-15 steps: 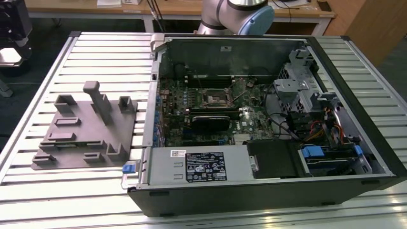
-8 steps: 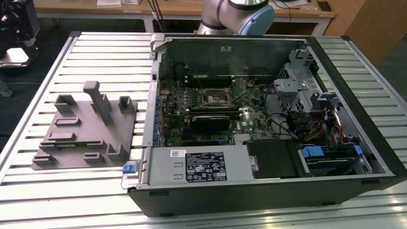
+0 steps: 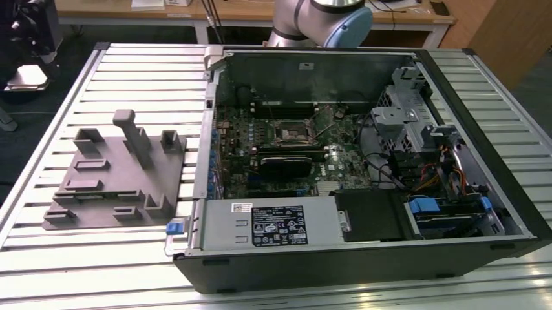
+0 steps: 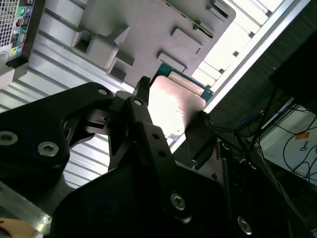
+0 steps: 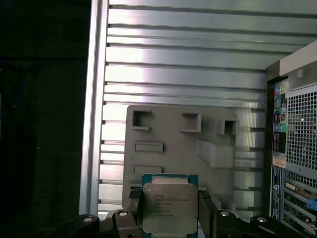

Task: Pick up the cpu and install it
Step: 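Pick up the cpu and move it towards the insertion slot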

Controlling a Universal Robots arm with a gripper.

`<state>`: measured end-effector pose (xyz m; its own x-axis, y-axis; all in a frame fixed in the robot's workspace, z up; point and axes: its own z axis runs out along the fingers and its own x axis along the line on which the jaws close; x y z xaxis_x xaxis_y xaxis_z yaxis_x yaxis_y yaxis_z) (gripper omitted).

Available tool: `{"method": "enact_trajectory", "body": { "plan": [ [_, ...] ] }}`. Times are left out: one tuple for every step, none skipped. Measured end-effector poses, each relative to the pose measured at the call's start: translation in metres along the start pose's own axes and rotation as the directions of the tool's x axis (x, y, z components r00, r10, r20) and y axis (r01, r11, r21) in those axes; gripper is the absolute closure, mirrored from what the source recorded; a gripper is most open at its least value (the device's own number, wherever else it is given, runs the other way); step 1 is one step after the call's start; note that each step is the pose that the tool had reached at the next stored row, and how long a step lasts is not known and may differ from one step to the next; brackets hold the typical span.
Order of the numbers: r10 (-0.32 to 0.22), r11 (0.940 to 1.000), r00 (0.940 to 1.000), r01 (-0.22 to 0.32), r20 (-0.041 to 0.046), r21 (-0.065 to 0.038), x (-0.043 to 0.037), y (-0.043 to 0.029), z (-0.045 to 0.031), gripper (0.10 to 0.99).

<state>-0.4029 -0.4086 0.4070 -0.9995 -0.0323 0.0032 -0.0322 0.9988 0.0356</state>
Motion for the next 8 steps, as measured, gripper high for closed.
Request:
{"method": "enact_trajectory", "body": {
  "plan": [
    [0.000, 1.0000, 1.0000, 0.000, 0.0000, 0.000, -0.0014, -0.0001, 0.0000, 0.545],
    [0.000, 1.0000, 1.0000, 0.000, -0.0001, 0.000, -0.0029, -0.0001, 0.0000, 0.545],
    [0.000, 1.0000, 1.0000, 0.000, -0.0002, 0.000, -0.0043, -0.0002, 0.0000, 0.545],
    [0.000, 1.0000, 1.0000, 0.000, -0.0002, 0.000, -0.0057, -0.0002, 0.0001, 0.545],
    [0.000, 1.0000, 1.0000, 0.000, -0.0003, 0.000, -0.0071, -0.0002, 0.0000, 0.545],
    [0.000, 1.0000, 1.0000, 0.000, -0.0004, 0.000, -0.0084, -0.0003, 0.0000, 0.545],
    [0.000, 1.0000, 1.0000, 0.000, -0.0004, 0.000, -0.0098, -0.0003, 0.0000, 0.545],
    [0.000, 1.0000, 1.0000, 0.000, -0.0005, 0.000, -0.0111, -0.0003, 0.0000, 0.545]
  ]
}}
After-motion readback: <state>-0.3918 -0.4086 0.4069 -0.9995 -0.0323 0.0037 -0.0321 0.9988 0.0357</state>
